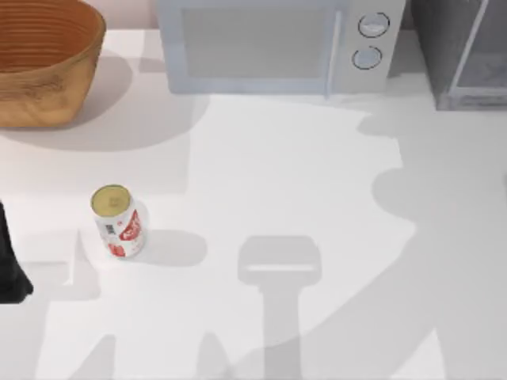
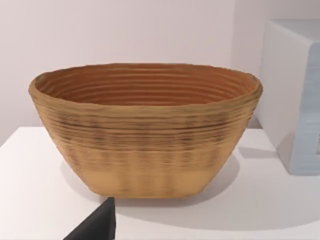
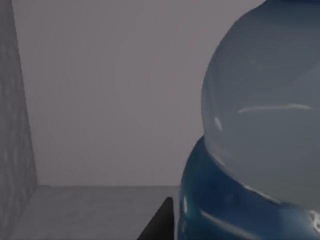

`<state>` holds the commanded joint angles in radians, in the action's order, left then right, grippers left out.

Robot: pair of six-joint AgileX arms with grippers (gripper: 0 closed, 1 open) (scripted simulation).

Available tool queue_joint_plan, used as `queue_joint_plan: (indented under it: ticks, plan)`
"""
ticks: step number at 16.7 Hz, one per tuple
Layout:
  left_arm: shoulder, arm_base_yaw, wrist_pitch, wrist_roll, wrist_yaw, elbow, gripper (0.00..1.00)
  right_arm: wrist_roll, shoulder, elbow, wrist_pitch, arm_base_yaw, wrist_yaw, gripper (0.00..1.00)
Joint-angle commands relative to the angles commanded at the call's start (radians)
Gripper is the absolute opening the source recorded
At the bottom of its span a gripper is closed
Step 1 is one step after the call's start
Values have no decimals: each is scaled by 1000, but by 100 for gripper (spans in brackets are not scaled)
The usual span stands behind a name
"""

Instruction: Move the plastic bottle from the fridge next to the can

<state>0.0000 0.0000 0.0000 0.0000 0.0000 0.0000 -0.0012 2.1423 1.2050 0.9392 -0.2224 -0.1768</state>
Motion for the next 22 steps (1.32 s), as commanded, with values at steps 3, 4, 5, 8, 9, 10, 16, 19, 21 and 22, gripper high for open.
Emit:
queue_joint_plan:
  ticks: [3,4,5,8,9,10,16,19,21,22]
  plan:
    - [0,0,0,0,0,0,100,2,-72,-99,41,-15,-18,0]
    - [0,0,0,0,0,0,100,2,-103,-153,59,-22,-26,0]
    - [0,0,0,0,0,0,100,2,-138,-217,79,-29,-35,0]
    - [0,0,0,0,0,0,100,2,-248,-423,142,-55,-62,0]
    - [0,0,0,0,0,0,100,2,-284,-479,162,-63,-70,0]
    - [0,0,0,0,0,0,100,2,-315,-525,181,-71,-77,0]
    - [0,0,0,0,0,0,100,2,-377,-601,218,-86,-92,0]
    - [0,0,0,0,0,0,100,4,-363,-591,220,-68,-79,0]
    - [0,0,0,0,0,0,100,4,-330,-567,235,-15,-26,0]
    - [0,0,0,0,0,0,100,5,-307,-551,245,27,17,0]
